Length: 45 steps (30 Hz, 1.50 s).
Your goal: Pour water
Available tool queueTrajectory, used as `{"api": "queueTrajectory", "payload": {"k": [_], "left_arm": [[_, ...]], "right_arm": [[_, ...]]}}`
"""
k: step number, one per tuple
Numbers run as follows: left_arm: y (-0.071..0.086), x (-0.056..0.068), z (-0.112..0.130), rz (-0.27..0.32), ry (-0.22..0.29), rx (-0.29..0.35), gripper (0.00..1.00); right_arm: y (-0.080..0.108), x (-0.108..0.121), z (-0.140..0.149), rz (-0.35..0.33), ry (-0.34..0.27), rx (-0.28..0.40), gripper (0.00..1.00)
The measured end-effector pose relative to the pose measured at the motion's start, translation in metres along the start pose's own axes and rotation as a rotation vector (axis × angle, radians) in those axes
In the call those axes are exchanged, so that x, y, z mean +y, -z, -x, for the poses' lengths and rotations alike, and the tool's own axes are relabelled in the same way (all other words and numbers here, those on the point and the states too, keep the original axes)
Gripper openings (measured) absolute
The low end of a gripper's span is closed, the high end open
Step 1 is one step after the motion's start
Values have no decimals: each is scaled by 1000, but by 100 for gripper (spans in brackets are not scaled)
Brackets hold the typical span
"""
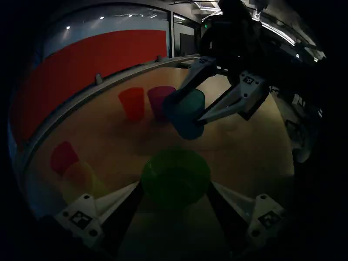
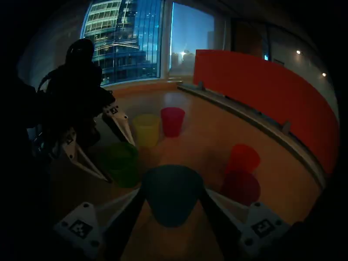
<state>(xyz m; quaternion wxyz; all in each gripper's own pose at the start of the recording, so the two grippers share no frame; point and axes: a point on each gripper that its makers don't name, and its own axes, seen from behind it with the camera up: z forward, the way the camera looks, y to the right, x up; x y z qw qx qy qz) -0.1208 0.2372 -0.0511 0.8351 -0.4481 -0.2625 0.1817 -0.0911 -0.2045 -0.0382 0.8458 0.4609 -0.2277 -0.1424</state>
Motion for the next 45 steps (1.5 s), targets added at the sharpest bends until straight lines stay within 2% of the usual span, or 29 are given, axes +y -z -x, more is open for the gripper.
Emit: {"api": "queueTrajectory", "payload": {"k": [14,24,32,45], "left_arm": [[24,-10,20,-39,34,-16,96],[43,-15,28,-64,83,7,98],[49,-16,30,-75,105,12,99],[50,-10,28,-75,93,12,100]], "right_arm": [[-13,-3,8,-4,-17,-12,90],[-21,-5,15,-5,-10,-23,90],[-18,-5,18,2,-11,-27,90],[-6,-6,27,21,-21,-30,91]]}}
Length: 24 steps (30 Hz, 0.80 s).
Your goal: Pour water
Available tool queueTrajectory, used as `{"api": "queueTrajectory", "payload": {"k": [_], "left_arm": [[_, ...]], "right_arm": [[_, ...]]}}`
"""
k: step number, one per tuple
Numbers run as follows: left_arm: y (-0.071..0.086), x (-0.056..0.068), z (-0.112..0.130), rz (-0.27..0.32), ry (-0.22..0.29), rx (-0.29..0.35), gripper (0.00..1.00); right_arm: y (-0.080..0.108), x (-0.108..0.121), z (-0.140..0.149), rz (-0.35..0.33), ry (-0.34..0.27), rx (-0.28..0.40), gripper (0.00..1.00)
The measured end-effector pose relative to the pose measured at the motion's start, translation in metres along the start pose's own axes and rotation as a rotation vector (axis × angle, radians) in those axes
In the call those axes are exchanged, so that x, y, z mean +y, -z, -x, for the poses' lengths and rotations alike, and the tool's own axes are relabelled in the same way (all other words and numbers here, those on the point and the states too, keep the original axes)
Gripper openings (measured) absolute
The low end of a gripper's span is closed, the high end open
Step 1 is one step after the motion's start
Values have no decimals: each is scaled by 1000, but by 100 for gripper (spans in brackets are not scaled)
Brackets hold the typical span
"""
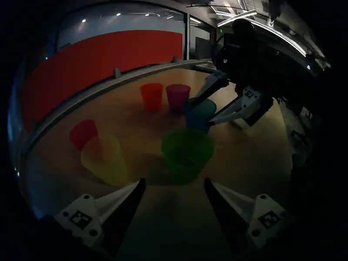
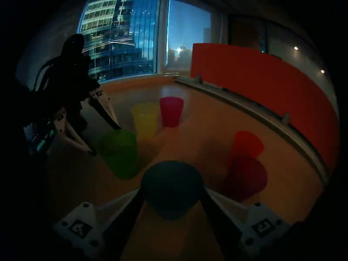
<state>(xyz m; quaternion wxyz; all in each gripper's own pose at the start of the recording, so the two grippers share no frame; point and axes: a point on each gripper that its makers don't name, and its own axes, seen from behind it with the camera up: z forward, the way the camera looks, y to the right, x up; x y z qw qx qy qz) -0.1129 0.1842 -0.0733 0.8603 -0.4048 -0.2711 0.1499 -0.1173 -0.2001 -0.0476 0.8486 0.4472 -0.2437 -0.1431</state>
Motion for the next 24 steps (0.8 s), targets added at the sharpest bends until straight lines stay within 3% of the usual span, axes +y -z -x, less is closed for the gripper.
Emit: {"api": "queueTrajectory", "payload": {"k": [7,15,24], "left_arm": [[-2,3,0,2,-6,-4,100],[-1,4,-2,2,-8,-2,100],[5,2,-2,-9,-2,8,100]], "right_arm": [[0,-1,1,-2,-10,-3,92],[4,-1,-2,-1,-27,6,100],[11,-2,2,8,-30,3,100]]}}
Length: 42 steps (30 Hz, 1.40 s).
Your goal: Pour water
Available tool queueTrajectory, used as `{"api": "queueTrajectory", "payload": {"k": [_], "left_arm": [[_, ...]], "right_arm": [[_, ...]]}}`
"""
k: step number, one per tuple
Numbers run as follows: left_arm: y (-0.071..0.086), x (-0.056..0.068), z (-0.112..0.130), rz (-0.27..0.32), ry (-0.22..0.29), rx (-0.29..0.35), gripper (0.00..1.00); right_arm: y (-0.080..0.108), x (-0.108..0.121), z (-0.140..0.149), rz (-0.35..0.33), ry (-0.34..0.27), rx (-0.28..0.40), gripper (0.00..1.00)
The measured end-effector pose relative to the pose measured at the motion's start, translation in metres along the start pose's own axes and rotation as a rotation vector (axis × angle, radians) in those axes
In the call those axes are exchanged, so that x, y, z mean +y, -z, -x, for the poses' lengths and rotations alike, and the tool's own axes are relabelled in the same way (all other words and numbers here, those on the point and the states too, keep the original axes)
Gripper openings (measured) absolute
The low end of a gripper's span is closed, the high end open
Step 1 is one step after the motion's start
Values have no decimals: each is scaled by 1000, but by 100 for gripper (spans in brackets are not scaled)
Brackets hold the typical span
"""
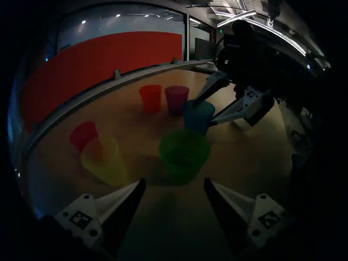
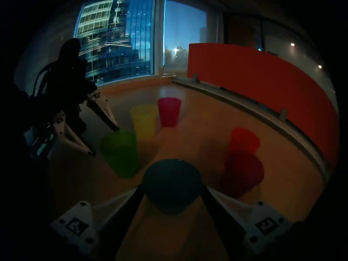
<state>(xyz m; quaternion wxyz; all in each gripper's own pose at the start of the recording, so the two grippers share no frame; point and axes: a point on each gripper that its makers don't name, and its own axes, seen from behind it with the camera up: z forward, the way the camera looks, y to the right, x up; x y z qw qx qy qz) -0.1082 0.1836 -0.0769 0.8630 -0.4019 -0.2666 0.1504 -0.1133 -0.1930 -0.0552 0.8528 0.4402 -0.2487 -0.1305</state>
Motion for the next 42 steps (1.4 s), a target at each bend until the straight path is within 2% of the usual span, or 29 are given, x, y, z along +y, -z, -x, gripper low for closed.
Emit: {"api": "queueTrajectory", "payload": {"k": [11,18,29,36,42], "left_arm": [[15,-9,-1,-37,29,29,100],[26,-17,-9,-69,67,83,100],[40,-35,-20,-161,100,168,99],[52,-48,-26,-217,107,222,100],[64,-62,-36,-266,137,287,99]], "right_arm": [[22,-1,13,43,-5,-1,100],[42,3,22,89,-34,18,100],[72,15,19,175,-101,91,100],[85,25,9,230,-144,143,100],[96,37,-4,296,-172,199,100]]}}
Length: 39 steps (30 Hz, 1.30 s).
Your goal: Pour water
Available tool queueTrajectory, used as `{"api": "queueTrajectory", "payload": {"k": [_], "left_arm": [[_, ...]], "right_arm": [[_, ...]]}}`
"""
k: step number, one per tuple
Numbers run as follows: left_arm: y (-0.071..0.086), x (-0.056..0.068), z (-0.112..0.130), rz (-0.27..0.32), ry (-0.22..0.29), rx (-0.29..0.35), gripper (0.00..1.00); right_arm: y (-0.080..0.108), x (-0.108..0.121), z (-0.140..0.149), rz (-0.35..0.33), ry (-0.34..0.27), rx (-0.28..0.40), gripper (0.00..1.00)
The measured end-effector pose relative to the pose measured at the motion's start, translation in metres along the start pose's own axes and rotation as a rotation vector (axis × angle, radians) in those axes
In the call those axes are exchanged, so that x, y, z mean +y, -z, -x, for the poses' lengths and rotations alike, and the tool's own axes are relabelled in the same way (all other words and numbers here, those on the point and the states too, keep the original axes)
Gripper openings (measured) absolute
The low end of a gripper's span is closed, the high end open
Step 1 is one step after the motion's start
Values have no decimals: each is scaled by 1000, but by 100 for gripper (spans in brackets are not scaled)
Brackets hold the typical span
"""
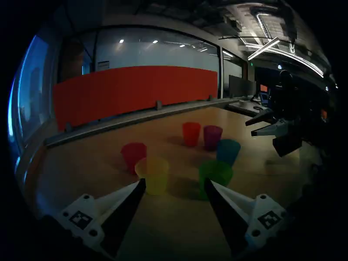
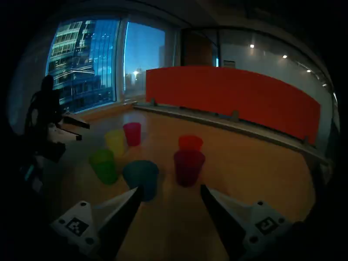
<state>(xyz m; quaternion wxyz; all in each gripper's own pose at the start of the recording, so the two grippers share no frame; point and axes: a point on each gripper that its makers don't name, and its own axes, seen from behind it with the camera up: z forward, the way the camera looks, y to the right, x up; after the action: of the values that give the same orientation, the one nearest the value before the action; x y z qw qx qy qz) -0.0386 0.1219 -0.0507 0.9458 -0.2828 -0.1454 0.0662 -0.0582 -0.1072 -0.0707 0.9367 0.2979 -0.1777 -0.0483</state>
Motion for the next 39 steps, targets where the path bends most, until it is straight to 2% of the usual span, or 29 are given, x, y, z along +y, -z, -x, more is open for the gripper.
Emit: {"api": "queueTrajectory", "payload": {"k": [5,10,18,30,39], "left_arm": [[5,-13,-15,-50,13,59,99],[8,-21,-28,-88,19,110,99],[12,-30,-44,-136,40,174,99],[21,-45,-58,-238,56,253,99],[21,-51,-67,-297,83,303,99]], "right_arm": [[2,16,-16,77,-13,50,100],[2,27,-27,153,-14,89,100],[7,48,-44,270,-30,157,100],[28,97,-71,498,-107,285,100],[42,109,-82,603,-120,364,100]]}}
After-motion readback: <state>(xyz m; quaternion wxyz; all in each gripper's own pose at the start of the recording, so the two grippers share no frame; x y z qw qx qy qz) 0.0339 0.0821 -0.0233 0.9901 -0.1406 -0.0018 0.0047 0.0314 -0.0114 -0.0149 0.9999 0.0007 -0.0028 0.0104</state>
